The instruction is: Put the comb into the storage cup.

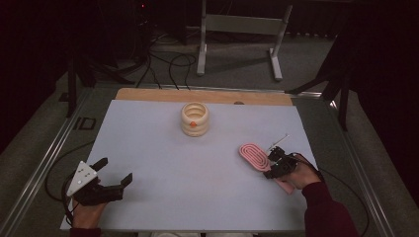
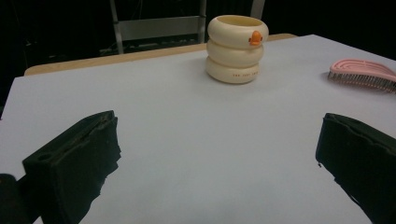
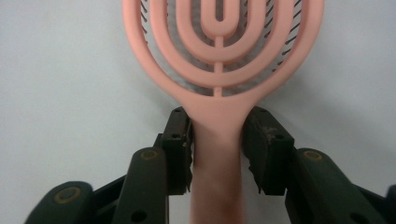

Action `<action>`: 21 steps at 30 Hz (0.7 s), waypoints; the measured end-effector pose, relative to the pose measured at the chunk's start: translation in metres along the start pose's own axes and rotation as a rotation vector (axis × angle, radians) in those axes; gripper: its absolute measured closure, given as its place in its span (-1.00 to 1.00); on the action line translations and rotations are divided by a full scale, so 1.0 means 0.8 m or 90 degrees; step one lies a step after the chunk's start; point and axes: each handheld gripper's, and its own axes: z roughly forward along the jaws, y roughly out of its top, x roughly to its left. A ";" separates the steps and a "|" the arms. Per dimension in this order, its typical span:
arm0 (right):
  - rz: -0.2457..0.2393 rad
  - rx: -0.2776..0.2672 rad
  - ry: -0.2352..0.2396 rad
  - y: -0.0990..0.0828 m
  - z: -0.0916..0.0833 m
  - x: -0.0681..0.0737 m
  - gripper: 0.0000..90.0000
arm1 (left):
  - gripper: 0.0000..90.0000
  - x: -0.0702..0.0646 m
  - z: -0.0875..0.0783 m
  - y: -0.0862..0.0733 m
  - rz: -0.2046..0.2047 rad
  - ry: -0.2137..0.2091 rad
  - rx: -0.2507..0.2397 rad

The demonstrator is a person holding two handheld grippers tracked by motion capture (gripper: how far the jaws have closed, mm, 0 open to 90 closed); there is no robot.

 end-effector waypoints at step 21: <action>0.002 -0.051 -0.021 -0.012 -0.004 0.008 0.56 | -1.00 -0.001 0.002 -0.001 -0.001 0.001 0.006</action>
